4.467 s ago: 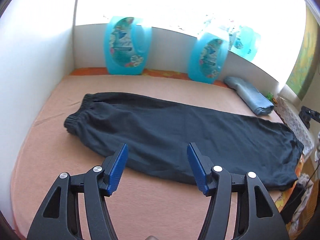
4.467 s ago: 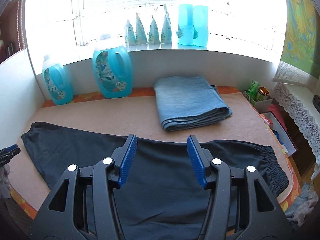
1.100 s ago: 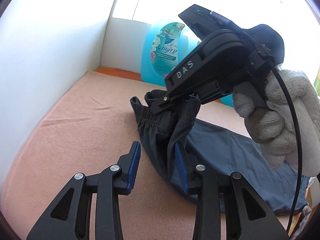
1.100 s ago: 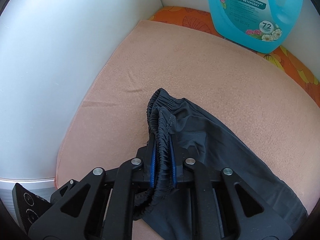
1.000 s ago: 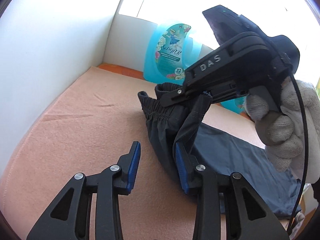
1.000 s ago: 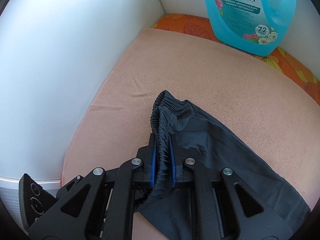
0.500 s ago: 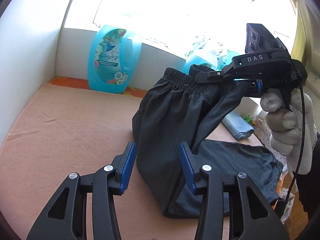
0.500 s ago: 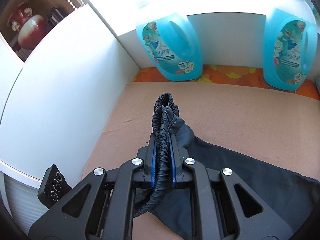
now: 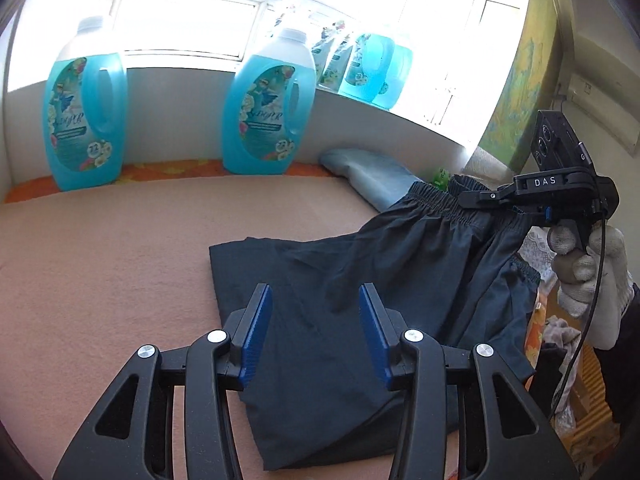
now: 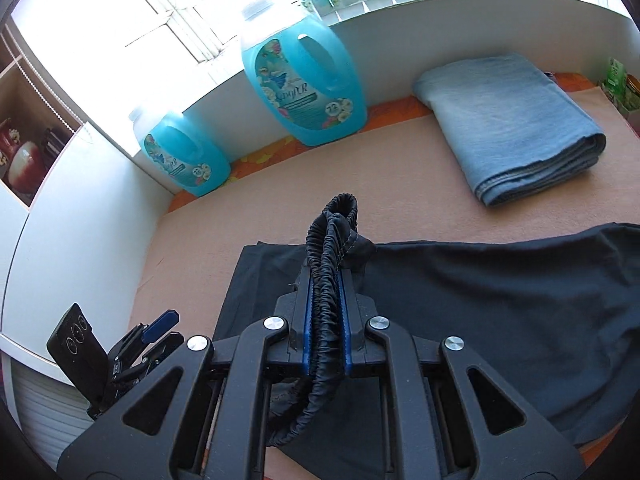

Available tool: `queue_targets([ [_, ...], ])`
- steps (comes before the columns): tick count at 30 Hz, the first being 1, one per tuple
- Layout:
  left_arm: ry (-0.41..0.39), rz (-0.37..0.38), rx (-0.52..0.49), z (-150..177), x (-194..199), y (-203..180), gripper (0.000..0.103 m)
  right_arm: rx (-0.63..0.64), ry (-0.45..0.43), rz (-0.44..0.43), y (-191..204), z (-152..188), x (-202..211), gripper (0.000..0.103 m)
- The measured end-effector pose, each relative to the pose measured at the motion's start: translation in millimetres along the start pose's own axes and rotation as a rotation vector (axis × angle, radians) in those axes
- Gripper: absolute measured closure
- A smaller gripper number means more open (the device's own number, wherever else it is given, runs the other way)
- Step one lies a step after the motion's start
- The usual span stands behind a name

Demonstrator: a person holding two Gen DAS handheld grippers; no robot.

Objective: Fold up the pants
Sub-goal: 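Carry the waistband with the right gripper over the pants toward the cuffs, then lower the waistband onto the pants legs with the right gripper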

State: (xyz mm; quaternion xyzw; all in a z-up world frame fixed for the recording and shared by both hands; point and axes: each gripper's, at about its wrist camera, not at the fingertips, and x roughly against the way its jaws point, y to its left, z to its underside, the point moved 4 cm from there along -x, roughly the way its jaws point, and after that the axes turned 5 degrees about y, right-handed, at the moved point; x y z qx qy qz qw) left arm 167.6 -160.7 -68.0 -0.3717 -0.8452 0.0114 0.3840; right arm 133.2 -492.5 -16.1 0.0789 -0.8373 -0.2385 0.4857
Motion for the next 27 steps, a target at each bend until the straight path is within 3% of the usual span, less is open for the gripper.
queue_targets([
  [12,0.126,0.006,-0.1,18.7,-44.1,-54.1,0.06,-0.15,-0.091,0.039,-128.4,30.3,63.1,0.091],
  [23,0.197,-0.016,-0.151,30.4,-74.8,-69.5,0.06,-0.281,-0.198,0.191,-237.6,41.3,126.7,0.092],
  [27,0.211,-0.003,-0.172,33.2,-83.2,-81.4,0.06,-0.337,-0.197,0.194,-276.8,41.1,132.4,0.093],
])
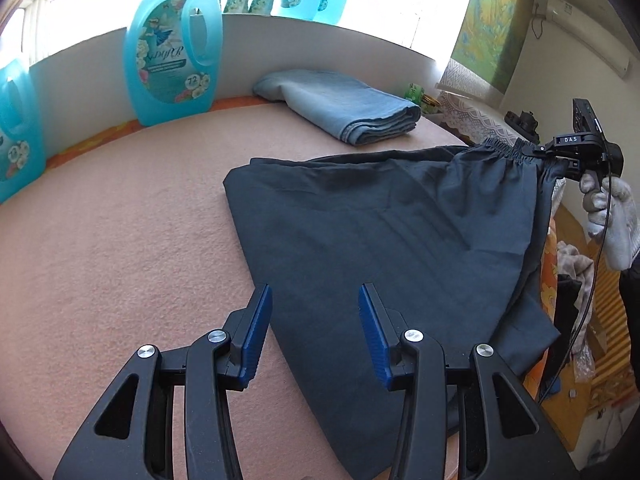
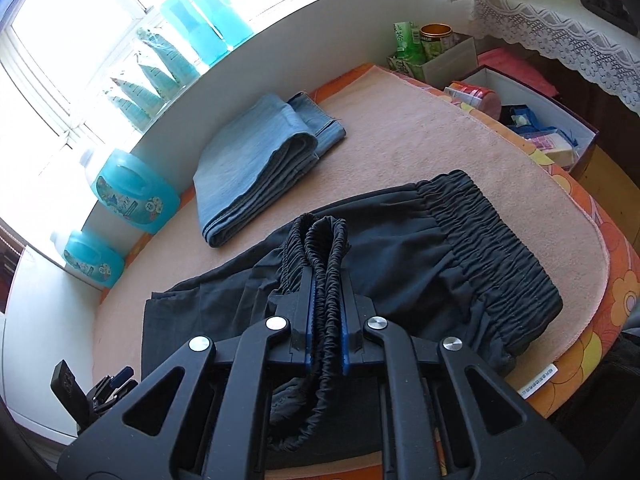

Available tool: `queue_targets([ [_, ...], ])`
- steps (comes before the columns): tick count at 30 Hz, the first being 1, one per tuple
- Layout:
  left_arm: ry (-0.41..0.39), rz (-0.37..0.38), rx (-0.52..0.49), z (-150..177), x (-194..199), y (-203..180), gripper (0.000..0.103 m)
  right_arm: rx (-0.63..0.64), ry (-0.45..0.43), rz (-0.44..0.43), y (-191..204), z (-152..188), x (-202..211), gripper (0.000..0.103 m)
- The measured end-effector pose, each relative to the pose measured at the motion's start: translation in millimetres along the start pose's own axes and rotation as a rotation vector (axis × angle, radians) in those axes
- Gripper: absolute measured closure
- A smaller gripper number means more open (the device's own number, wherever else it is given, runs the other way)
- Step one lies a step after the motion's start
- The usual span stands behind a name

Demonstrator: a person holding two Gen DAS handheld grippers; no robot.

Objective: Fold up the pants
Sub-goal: 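Lower the waistband onto the pants legs with the right gripper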

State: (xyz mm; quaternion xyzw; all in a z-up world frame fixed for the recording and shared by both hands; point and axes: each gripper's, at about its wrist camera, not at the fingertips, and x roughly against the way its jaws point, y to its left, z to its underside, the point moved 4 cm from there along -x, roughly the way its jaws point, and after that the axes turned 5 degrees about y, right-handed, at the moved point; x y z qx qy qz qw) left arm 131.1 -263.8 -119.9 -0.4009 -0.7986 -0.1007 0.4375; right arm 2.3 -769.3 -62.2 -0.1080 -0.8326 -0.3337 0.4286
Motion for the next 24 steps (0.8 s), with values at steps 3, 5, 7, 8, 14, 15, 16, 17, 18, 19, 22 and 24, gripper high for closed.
queue_targets([
  [3,0.01,0.007,-0.024,-1.6,-7.0,-11.4,0.06,-0.022,0.013,-0.012,-21.2,-5.8,-5.4,0.093],
  [5,0.019,0.012,-0.045,-2.1,-12.1,-19.4,0.06,-0.016,0.033,0.004,-29.0,-5.9,-11.9,0.093],
  [7,0.025,0.018,-0.062,-2.2,-16.9,-26.3,0.06,-0.002,0.036,0.008,-35.2,-4.3,-15.9,0.093],
  [8,0.028,0.02,-0.067,-2.2,-19.0,-28.7,0.06,0.009,0.039,0.009,-37.6,-4.1,-17.6,0.093],
  [14,0.049,0.032,-0.074,0.8,-29.3,-33.4,0.06,0.073,0.052,0.039,-49.3,-4.3,-24.5,0.093],
  [15,0.053,0.034,-0.077,1.7,-30.3,-33.9,0.06,0.059,0.046,0.071,-54.8,-5.8,-22.6,0.086],
  [16,0.058,0.038,-0.08,3.0,-31.7,-34.5,0.06,0.044,0.036,0.132,-61.8,-8.2,-19.7,0.073],
  [17,0.061,0.039,-0.083,3.5,-32.5,-35.2,0.06,0.033,0.018,0.198,-67.4,-10.2,-14.7,0.064],
  [18,0.063,0.04,-0.088,4.3,-32.9,-36.1,0.06,0.028,-0.004,0.225,-69.9,-10.8,-8.4,0.056],
  [19,0.065,0.041,-0.095,4.8,-33.2,-37.2,0.06,0.023,-0.019,0.209,-68.6,-10.8,-2.7,0.056],
  [22,0.064,0.04,-0.106,5.5,-32.9,-39.1,0.06,0.065,-0.028,0.118,-47.3,-4.8,6.3,0.056],
  [24,0.066,0.039,-0.108,5.7,-33.6,-39.7,0.06,0.112,-0.009,0.1,-30.4,0.1,0.8,0.056],
])
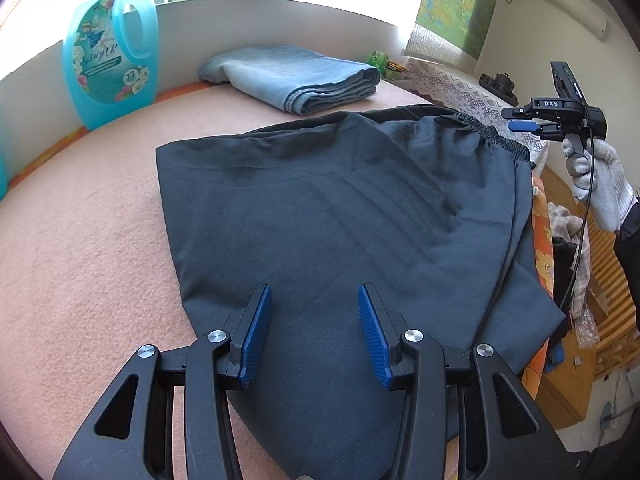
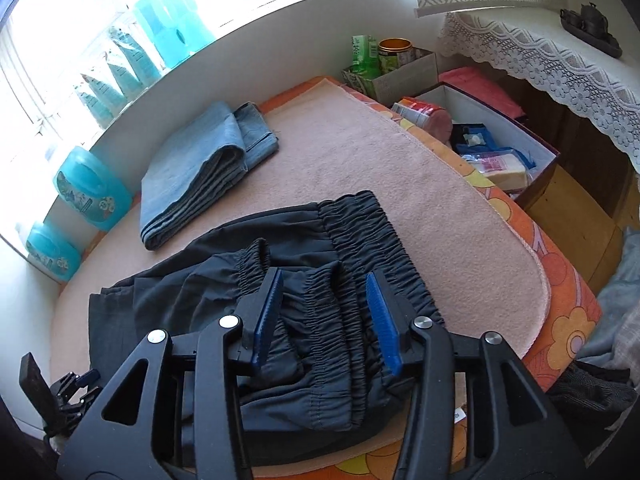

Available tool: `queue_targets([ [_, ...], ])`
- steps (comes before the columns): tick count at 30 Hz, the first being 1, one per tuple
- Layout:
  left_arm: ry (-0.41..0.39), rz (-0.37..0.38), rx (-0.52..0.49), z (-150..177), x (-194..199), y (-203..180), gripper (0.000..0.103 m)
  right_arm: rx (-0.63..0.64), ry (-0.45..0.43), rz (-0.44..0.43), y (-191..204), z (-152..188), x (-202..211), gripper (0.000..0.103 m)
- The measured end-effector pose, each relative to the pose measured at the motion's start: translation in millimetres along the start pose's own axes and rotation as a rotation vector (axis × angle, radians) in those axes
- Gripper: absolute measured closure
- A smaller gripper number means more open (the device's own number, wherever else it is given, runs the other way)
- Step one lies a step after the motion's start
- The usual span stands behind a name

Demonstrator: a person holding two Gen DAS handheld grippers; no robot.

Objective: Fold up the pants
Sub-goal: 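Lower the waistband onto the pants legs with the right gripper, then open the right gripper and release the waistband on the folded pants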

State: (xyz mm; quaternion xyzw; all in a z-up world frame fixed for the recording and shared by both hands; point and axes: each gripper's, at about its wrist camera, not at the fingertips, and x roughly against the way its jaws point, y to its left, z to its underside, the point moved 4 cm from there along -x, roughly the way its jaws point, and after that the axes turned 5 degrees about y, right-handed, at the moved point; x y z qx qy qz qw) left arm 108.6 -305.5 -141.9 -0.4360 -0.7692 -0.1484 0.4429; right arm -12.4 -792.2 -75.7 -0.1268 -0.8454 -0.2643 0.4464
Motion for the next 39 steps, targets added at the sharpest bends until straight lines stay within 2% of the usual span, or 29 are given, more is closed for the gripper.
queue_targets([
  [2,0.0,-0.002,-0.003,0.7,0.5,-0.7,0.06,0.027,0.038,-0.016,14.1,1.4,-13.1,0.056],
  [7,-0.001,-0.004,0.004,2.9,5.7,0.3,0.06,0.064,0.128,0.029,28.1,12.2,-48.2,0.056],
  [10,-0.004,-0.012,0.007,3.5,8.6,3.7,0.055,0.098,0.139,0.048,36.1,21.5,-54.8,0.056],
  [11,-0.004,-0.016,0.01,3.5,9.1,5.3,0.055,0.117,0.135,0.06,40.6,24.4,-54.6,0.06],
  [12,-0.004,-0.016,0.014,3.2,9.4,6.4,0.055,0.13,0.127,0.072,44.4,26.6,-52.8,0.073],
  [14,-0.011,-0.021,0.019,2.2,11.6,8.5,0.055,0.135,0.093,0.089,49.6,27.4,-44.2,0.077],
  [15,-0.018,-0.022,0.023,1.6,13.3,9.4,0.054,0.128,0.082,0.091,50.7,26.6,-38.7,0.096],
  [19,-0.034,-0.023,0.028,0.2,19.7,8.8,0.054,0.092,0.035,0.101,45.2,19.3,-12.3,0.097],
  [22,-0.035,-0.029,0.005,1.7,19.7,5.2,0.054,0.056,0.039,0.072,33.8,18.2,-5.1,0.097],
  [28,-0.022,-0.027,-0.001,4.3,16.0,0.9,0.054,0.002,0.026,0.147,8.5,22.1,8.5,0.098],
  [31,-0.023,-0.031,-0.008,3.7,16.5,0.3,0.054,-0.015,0.006,0.237,-10.1,19.2,14.1,0.098],
  [36,-0.016,-0.027,-0.003,3.3,12.7,-1.4,0.054,-0.005,0.046,0.255,-16.3,18.4,-4.2,0.096],
  [39,-0.021,-0.03,-0.017,5.5,16.2,-6.1,0.054,0.009,-0.004,0.243,-4.7,15.7,7.2,0.095],
])
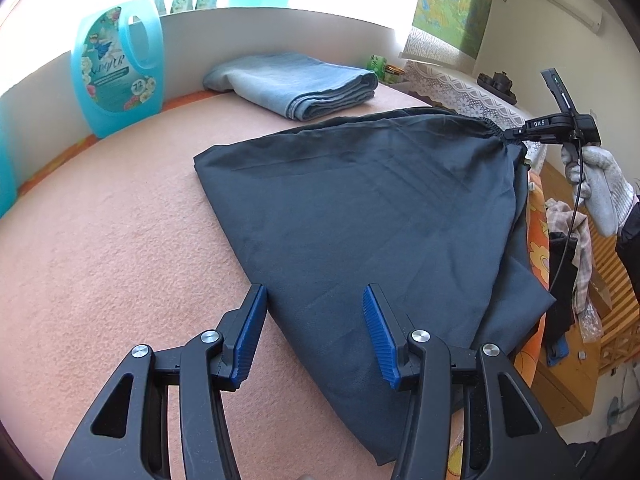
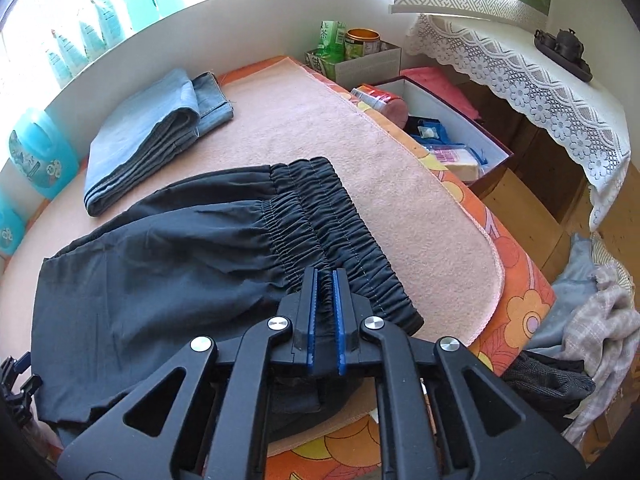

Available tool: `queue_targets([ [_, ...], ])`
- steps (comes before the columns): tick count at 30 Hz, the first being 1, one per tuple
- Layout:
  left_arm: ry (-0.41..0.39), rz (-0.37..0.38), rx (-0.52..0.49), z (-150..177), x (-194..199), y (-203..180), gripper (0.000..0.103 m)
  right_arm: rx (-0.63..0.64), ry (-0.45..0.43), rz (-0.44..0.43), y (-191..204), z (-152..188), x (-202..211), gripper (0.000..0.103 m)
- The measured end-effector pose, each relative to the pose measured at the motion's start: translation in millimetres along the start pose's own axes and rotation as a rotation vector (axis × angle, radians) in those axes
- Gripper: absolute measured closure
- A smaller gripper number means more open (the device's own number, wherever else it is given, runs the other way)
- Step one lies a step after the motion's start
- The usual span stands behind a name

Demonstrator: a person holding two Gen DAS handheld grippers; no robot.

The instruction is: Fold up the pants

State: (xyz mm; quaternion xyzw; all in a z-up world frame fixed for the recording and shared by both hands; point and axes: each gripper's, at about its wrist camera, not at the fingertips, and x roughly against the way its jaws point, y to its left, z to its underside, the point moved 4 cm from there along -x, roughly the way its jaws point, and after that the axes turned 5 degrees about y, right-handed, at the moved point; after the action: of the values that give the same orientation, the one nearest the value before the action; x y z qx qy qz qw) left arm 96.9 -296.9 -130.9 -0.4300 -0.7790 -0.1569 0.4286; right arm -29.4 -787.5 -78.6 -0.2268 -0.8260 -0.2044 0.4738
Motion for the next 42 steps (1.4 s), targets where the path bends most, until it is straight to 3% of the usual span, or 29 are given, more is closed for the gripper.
queue_targets([
  [5,0.004,0.033,-0.043,-0.4,2.4,-15.0,0.054,0.169,-0.038,-0.005,49.7,5.8,14.2,0.091],
  [8,0.041,0.03,-0.092,6.0,-6.0,-26.7,0.054,0.257,-0.048,0.057,71.2,12.2,10.3,0.074],
  [10,0.061,-0.003,-0.12,11.4,-10.6,-31.1,0.054,0.281,-0.023,0.088,73.5,14.4,-0.2,0.065],
  [14,0.064,-0.01,-0.102,15.8,-7.6,-26.7,0.054,0.266,0.049,0.203,49.7,14.3,-31.6,0.065],
  [17,0.035,-0.017,-0.053,15.7,5.3,-16.2,0.053,0.195,0.09,0.149,32.4,13.1,-40.0,0.064],
  [19,0.019,-0.007,0.015,16.2,14.3,-5.3,0.046,0.185,0.068,0.147,35.6,12.5,-30.1,0.062],
  [24,0.021,0.013,0.131,24.1,22.8,13.9,0.045,0.211,-0.014,0.078,73.7,13.3,11.8,0.06],
  [28,0.047,0.039,0.184,33.0,18.5,15.3,0.044,0.252,-0.04,-0.08,125.0,16.7,42.3,0.05],
  [35,0.041,0.071,0.243,39.5,15.2,10.3,0.044,0.433,0.035,-0.297,253.1,26.7,59.3,0.05],
  [42,0.0,0.103,0.325,42.5,18.4,9.3,0.044,0.529,0.173,-0.369,356.7,48.0,22.8,0.05],
])
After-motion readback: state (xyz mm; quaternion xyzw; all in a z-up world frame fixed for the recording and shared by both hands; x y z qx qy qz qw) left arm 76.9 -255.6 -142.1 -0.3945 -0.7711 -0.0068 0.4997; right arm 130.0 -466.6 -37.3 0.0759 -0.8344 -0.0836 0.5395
